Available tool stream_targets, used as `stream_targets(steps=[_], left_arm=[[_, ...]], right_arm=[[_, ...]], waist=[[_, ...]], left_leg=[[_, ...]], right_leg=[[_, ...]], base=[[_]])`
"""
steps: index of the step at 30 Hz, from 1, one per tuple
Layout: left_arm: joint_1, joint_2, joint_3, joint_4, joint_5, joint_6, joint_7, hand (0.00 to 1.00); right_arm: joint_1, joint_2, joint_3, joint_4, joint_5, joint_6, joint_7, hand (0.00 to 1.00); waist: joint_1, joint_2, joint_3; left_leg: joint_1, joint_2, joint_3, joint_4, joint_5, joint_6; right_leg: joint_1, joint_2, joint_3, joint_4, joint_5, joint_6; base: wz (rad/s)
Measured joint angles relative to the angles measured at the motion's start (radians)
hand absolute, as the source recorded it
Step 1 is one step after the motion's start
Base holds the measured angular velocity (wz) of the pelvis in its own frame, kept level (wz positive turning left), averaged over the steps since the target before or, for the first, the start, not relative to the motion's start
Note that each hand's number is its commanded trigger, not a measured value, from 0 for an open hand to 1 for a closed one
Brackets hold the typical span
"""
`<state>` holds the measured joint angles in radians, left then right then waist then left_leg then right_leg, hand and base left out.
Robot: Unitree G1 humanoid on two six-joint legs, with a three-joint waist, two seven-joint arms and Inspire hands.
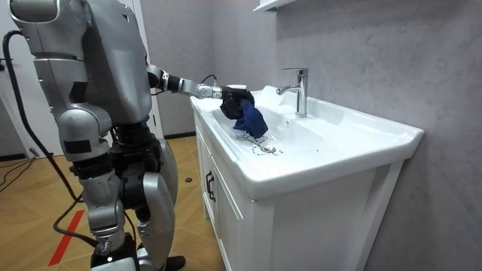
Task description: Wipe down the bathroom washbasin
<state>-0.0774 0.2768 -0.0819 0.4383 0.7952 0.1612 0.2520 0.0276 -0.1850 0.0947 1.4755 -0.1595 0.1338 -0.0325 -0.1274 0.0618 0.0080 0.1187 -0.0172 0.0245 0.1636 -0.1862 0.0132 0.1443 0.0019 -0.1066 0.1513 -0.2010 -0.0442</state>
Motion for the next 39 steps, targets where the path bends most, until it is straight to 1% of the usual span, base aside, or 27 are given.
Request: stream_targets(steps=[2, 4, 9, 14, 18, 20, 23, 30, 39], left_arm=[[0.001, -0.001, 0.000, 0.031, 0.039, 0.000, 0.000, 1.00], [0.001, -0.001, 0.000, 0.038, 0.068, 0.000, 0.000, 1.00], [0.003, -0.001, 0.001, 0.047, 0.146, 0.001, 0.000, 1.00], [0.005, -0.002, 0.001, 0.084, 0.203, 0.020, -0.027, 1.00], [0.005, -0.006, 0.001, 0.107, 0.203, 0.032, -0.028, 1.00], [0.005, -0.016, 0.001, 0.120, 0.203, 0.042, -0.029, 1.00], [0.006, -0.017, 0.001, 0.121, 0.203, 0.044, -0.030, 1.00], [0.008, -0.020, 0.001, 0.140, 0.203, 0.044, -0.030, 1.00], [0.007, -0.021, 0.002, 0.161, 0.203, 0.033, -0.043, 1.00]], right_arm=[[0.013, -0.001, -0.004, -0.020, -0.006, -0.002, 0.004, 0.00], [0.027, -0.003, -0.011, -0.037, -0.008, -0.004, 0.014, 0.00], [0.062, -0.011, -0.013, -0.063, -0.012, -0.009, 0.049, 0.00], [0.083, -0.015, -0.023, -0.083, -0.014, -0.001, 0.070, 0.00], [0.089, -0.017, -0.031, -0.083, -0.014, 0.000, 0.078, 0.00], [0.091, -0.017, -0.037, -0.083, -0.016, 0.000, 0.079, 0.00], [0.090, -0.018, -0.039, -0.083, -0.026, 0.000, 0.079, 0.00], [0.090, -0.018, -0.040, -0.085, -0.043, 0.000, 0.079, 0.00], [0.073, -0.021, -0.040, -0.077, -0.043, -0.001, 0.079, 0.00]], waist=[[-0.003, -0.001, 0.0004], [-0.003, -0.002, 0.0017], [-0.001, -0.003, 0.0017], [-0.005, -0.003, 0.0015], [-0.005, 0.000, -0.0009], [-0.005, 0.003, -0.0027], [-0.005, 0.005, -0.0040], [-0.005, 0.000, -0.0017], [-0.006, -0.015, -0.0032]], left_leg=[[0.002, 0.000, 0.001, 0.000, 0.000, 0.000], [0.001, 0.000, 0.003, 0.000, 0.000, 0.000], [0.004, 0.000, 0.007, -0.001, 0.000, 0.000], [0.015, 0.001, 0.017, -0.002, 0.000, 0.000], [0.017, 0.001, 0.018, -0.002, 0.000, 0.000], [0.018, 0.001, 0.018, -0.002, 0.000, 0.000], [0.018, 0.002, 0.018, -0.002, 0.000, 0.000], [0.017, 0.002, 0.018, -0.002, 0.000, 0.000], [0.016, 0.002, 0.019, 0.000, 0.000, 0.000]], right_leg=[[0.001, 0.000, 0.001, 0.000, 0.000, 0.000], [0.000, 0.000, 0.001, -0.001, 0.000, 0.000], [0.001, 0.000, 0.006, -0.001, 0.000, 0.000], [0.010, 0.000, 0.015, -0.002, 0.000, 0.000], [0.012, 0.000, 0.016, -0.001, 0.000, 0.000], [0.013, 0.000, 0.015, -0.001, 0.000, 0.000], [0.013, 0.001, 0.014, 0.000, 0.000, -0.001], [0.014, 0.001, 0.012, 0.000, 0.000, -0.001], [0.011, 0.001, 0.012, -0.001, 0.000, -0.001]], base=[[-0.02], [0.00], [-0.03], [-0.04], [0.00], [0.00], [0.00], [0.00], [-0.01]])
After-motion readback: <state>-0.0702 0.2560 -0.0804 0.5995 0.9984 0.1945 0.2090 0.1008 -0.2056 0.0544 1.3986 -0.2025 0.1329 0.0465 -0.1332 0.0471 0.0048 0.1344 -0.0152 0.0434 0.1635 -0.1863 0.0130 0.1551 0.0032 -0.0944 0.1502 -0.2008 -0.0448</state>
